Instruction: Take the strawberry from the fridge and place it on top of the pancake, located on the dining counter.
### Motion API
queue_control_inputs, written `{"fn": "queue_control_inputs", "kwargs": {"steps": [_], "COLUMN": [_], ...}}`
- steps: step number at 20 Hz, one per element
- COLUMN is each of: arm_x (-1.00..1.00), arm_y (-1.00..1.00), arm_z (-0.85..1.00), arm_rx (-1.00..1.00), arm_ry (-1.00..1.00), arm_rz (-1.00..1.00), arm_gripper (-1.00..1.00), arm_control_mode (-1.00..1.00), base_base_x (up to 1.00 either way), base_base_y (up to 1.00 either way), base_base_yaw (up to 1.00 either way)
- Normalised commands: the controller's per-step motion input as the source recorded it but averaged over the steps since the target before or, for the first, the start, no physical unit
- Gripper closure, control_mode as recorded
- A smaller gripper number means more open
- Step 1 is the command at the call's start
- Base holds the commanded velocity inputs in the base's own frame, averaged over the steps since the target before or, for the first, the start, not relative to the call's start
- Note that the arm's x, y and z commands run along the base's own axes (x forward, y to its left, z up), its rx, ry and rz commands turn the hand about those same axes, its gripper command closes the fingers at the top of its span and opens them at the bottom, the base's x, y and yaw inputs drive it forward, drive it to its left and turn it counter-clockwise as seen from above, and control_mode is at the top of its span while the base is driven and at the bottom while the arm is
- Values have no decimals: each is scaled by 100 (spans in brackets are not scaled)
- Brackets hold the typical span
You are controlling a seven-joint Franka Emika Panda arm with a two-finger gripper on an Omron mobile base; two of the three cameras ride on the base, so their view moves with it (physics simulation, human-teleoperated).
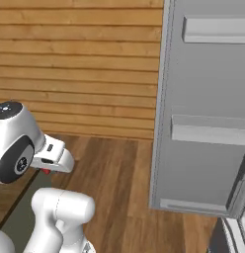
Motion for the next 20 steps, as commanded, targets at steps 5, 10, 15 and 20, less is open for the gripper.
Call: {"fn": "queue_control_inputs", "kwargs": {"steps": [5, 10, 15, 20], "arm_x": [0, 0, 0, 0], "arm_y": [0, 0, 0, 0], "arm_z": [0, 0, 0, 0], "arm_rx": [0, 0, 0, 0], "arm_ry": [0, 0, 0, 0], "arm_rz": [0, 0, 0, 0], "arm_gripper": [100, 100, 100, 100], "arm_control_mode": [100, 100, 100, 100], "base_base_x": [99, 100, 100, 100], "base_base_y": [6, 14, 23, 25], "base_base_yaw": [0, 0, 0, 3]}}
